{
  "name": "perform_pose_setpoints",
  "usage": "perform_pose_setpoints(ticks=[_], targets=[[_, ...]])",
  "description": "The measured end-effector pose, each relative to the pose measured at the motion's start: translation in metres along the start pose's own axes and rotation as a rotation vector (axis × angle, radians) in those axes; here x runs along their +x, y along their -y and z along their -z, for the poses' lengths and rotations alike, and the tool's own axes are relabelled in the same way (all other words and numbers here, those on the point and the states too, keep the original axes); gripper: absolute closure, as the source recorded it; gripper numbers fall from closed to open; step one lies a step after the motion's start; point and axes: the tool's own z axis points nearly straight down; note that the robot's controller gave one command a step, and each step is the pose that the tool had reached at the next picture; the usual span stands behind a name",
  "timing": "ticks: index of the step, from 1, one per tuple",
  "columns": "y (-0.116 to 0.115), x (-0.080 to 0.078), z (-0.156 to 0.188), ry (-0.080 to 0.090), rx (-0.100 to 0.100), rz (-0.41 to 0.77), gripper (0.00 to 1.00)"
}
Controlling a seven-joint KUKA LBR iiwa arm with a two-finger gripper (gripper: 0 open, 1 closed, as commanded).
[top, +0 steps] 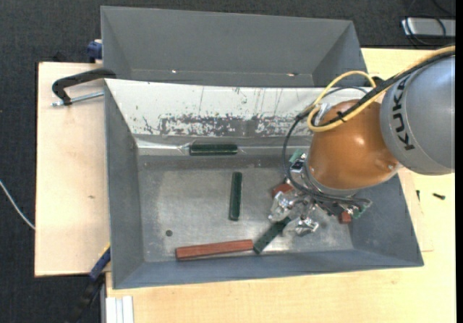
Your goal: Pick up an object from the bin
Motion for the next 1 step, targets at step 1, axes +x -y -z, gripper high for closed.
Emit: perform_pose_setpoints(ticks=[1], targets=[[0.0283, 0.0207, 0.1627, 0.007, -0.002, 0.093, 1.00]])
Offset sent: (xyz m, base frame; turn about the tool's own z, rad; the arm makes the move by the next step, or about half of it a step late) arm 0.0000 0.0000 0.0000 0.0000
